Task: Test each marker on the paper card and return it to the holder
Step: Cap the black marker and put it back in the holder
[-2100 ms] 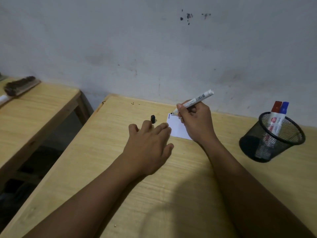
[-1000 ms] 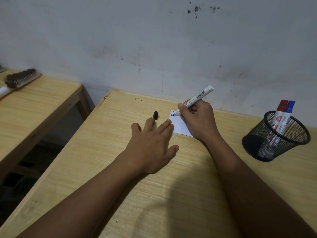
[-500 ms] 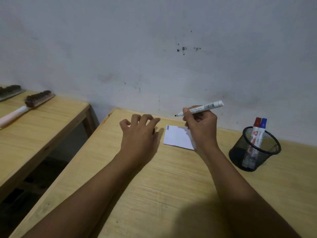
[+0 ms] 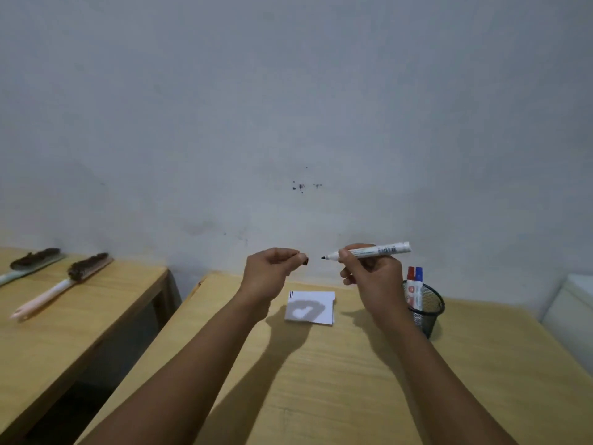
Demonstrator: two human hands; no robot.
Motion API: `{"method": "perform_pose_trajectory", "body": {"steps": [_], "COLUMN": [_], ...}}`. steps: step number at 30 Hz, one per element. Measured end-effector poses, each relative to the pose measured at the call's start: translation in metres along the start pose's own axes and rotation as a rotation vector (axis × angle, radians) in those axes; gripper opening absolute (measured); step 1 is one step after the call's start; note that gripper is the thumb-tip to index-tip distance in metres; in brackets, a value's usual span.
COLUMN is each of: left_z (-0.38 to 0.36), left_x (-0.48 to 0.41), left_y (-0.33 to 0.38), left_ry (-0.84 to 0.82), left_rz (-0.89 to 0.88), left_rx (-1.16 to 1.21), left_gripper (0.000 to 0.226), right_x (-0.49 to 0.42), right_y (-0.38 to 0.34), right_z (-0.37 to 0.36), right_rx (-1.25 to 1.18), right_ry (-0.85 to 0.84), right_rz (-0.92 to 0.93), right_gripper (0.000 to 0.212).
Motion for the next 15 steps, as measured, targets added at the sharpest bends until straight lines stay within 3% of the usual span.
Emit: {"method": "perform_pose_trajectory", "body": {"steps": [6, 15], "left_z": [-0.047, -0.093], "left_x": [0.044, 0.095], "left_y": [0.032, 0.085], "left_ry": [-0.124, -0.292], "left_rz": [0.264, 0.192], "left_rx": [0.295, 0.341], "left_gripper": [0.020, 0.016], "right_x": [0.014, 0.043], "right_y": [-0.080, -0.140], "right_z": [0.037, 0.070], "right_rx": [-0.107, -0.053], "right_ry": [0.097, 0.101], "right_rz": [0.099, 0.213], "right_gripper": [0.011, 0.010]}}
Point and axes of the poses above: each hand's wrist, its own x-axis away from the middle knuckle, its own z-axis out of the back of the hand, y = z × x, the point moved 10 cm from there along -x, towards the middle knuckle, and after that the axes turned 13 degrees about x, right-handed, at the moved point
